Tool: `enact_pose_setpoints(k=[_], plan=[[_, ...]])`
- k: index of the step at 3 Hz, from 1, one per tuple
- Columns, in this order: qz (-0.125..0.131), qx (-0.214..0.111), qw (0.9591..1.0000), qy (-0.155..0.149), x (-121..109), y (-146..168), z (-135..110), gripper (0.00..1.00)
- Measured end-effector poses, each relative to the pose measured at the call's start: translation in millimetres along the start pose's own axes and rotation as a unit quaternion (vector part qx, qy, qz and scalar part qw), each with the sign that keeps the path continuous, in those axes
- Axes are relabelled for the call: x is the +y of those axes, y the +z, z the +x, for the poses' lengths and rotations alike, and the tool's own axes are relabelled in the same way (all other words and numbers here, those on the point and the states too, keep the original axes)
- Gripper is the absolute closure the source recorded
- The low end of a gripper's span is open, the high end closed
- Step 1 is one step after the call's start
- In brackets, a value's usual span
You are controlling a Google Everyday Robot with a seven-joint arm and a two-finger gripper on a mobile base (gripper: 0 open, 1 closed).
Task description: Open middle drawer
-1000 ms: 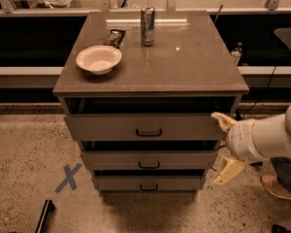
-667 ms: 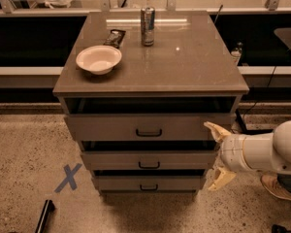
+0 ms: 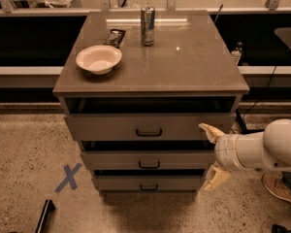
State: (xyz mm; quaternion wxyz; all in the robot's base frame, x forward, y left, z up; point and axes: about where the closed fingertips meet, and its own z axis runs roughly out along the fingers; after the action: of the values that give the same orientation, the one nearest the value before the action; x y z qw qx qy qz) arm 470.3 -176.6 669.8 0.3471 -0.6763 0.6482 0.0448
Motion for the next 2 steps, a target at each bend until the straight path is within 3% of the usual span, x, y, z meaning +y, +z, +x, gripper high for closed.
enact_pose_setpoints(k=[2], plan=[[-0.057,0.046,0.9959,-0.053,28.4,95.1,27.8,0.00]])
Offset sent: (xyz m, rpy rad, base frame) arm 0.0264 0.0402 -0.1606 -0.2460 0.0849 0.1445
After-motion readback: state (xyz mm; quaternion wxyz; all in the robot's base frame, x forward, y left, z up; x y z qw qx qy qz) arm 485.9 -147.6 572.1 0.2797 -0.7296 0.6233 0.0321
